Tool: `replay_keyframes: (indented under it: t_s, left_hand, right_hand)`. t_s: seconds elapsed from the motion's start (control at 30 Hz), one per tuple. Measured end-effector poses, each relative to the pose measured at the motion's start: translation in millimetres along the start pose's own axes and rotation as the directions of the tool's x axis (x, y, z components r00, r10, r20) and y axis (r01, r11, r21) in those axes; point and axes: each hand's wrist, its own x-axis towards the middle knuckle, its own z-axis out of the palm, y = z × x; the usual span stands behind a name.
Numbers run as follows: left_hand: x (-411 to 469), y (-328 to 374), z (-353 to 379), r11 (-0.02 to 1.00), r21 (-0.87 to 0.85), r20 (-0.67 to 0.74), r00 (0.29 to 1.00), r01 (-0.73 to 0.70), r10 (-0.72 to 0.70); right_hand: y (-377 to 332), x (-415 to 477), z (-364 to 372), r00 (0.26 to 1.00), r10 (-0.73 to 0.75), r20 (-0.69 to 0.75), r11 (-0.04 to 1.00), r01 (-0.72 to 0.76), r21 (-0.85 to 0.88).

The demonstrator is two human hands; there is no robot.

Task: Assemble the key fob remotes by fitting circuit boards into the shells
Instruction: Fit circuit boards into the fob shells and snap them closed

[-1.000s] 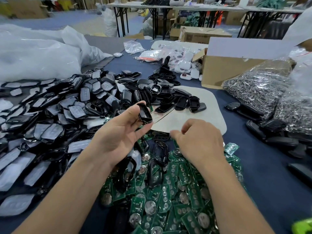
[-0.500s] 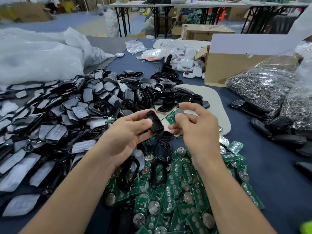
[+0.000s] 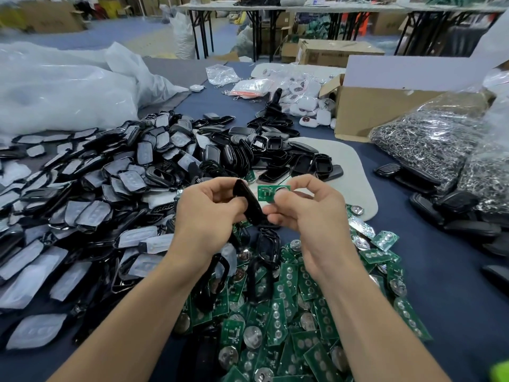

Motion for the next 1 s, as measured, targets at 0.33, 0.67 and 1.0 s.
replay_keyframes:
  t_s: [0.33,0.67,1.0]
  left_hand:
    - [-2,-2,-1,0.980,0.157,-0.087,0.987,-0.121,0.136]
    - [0,1,0,0.973,-0.203,0.126,0.988,0.110,-0.085]
    - [0,4,-1,0.980,-0.192,0.151,0.986,-0.047,0.077]
  right_hand:
    - [-3,0,2,0.999,0.040,-0.024,0.999,-0.040,0.037]
    - [6,-2,11,0.995,0.007,-0.104,1.000,-0.006,0.014]
    - [0,2,2,0.994,0.088,-0.059,0.990,-0.081,0.113]
